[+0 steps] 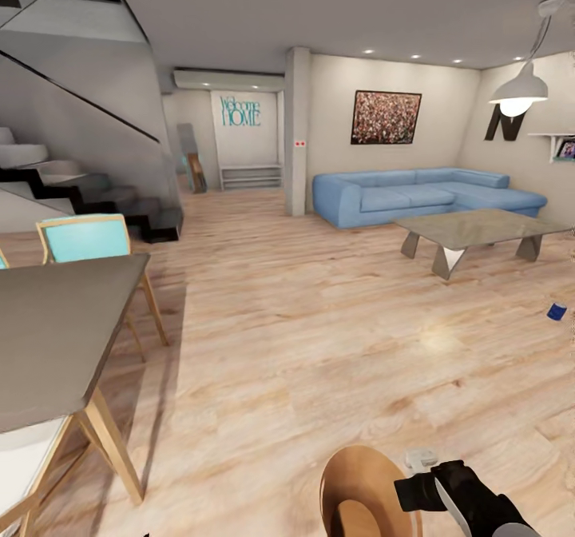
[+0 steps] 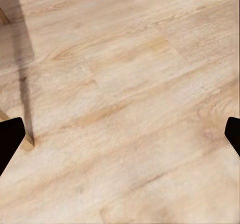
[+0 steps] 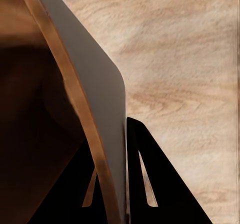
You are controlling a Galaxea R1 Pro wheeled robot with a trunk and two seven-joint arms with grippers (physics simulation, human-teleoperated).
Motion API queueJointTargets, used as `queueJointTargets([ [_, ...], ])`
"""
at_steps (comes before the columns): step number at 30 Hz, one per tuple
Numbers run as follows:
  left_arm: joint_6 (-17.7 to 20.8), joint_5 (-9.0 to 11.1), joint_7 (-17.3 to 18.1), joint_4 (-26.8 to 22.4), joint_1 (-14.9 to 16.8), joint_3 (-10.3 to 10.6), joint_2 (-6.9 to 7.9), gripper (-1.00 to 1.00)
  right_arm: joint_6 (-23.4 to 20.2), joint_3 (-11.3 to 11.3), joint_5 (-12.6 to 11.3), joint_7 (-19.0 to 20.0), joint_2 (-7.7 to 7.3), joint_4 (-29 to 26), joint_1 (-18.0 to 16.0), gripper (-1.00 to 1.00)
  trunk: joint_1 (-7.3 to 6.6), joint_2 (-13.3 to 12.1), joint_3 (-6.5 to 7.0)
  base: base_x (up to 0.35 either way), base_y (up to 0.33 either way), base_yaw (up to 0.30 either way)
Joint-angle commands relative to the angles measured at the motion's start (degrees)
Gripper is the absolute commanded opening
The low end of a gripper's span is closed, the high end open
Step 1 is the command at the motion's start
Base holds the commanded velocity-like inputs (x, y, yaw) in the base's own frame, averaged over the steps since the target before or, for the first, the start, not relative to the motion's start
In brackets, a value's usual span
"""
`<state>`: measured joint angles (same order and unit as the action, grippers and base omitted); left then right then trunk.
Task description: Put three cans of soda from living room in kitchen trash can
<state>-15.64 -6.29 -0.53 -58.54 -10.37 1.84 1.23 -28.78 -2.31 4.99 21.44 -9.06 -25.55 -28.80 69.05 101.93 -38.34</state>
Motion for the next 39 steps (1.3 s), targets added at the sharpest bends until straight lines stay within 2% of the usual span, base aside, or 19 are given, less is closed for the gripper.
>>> queueJointTargets([
  [1, 0.0, 0.0, 0.0, 0.0, 0.0, 0.0, 0.02, 1.0, -0.2, 0.1, -0.8, 0.4, 0.01, 0.0, 0.0, -1.0, 0.0, 0.0, -0.07, 0.304, -0.089, -0.135],
  [30, 0.0, 0.1, 0.1, -0.1, 0.0, -0.1, 0.0, 1.0, -0.1, 0.0, -0.7, 0.3, 0.05, 0.0, 0.0, -1.0, 0.0, 0.0, -1.92, 0.318, -0.011, -0.177],
  [39, 0.0, 0.1, 0.1, -0.1, 0.0, -0.1, 0.0, 1.0, -0.1, 0.0, -0.7, 0.3, 0.06, 0.0, 0.0, -1.0, 0.0, 0.0, -2.33, 0.325, 0.065, -0.21],
])
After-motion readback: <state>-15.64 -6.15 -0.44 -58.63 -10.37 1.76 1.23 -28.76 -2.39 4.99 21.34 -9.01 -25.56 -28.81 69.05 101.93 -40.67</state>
